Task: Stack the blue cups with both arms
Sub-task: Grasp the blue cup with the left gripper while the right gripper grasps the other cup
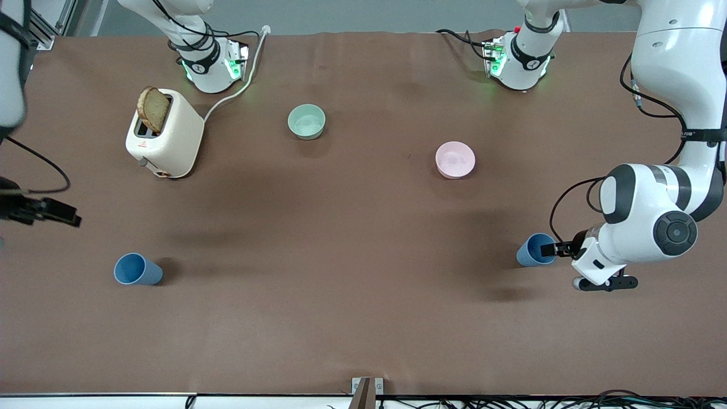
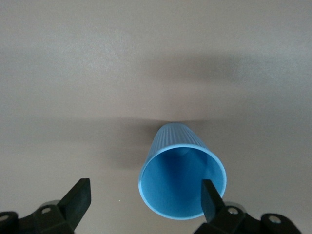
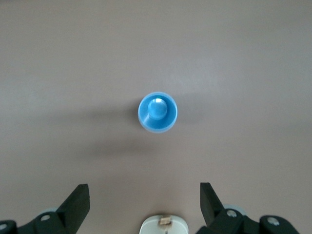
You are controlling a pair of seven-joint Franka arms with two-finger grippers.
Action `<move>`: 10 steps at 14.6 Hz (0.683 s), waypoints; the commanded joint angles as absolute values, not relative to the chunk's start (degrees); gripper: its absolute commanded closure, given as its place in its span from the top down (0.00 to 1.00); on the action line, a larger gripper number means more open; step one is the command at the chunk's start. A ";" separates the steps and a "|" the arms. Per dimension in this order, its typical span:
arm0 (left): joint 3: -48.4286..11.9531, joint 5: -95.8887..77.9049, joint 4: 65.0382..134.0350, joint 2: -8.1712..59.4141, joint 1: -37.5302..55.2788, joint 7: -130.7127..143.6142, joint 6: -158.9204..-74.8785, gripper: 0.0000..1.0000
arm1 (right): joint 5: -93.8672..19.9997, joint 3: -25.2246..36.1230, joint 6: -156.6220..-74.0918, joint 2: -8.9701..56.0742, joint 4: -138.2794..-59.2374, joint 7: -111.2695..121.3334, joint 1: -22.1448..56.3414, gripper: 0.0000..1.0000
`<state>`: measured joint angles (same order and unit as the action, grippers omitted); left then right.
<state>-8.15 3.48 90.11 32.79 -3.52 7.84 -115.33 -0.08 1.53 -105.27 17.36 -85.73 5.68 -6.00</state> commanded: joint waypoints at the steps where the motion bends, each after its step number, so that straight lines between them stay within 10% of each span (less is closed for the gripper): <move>1: -8.44 4.48 90.88 32.78 -4.39 7.29 -115.75 0.89 | 0.88 1.23 -119.04 17.74 -97.08 8.26 -6.68 1.00; 10: -8.53 4.22 94.57 32.69 -4.31 8.43 -115.40 0.34 | 4.57 1.32 -135.61 29.97 -98.70 10.10 -8.52 0.95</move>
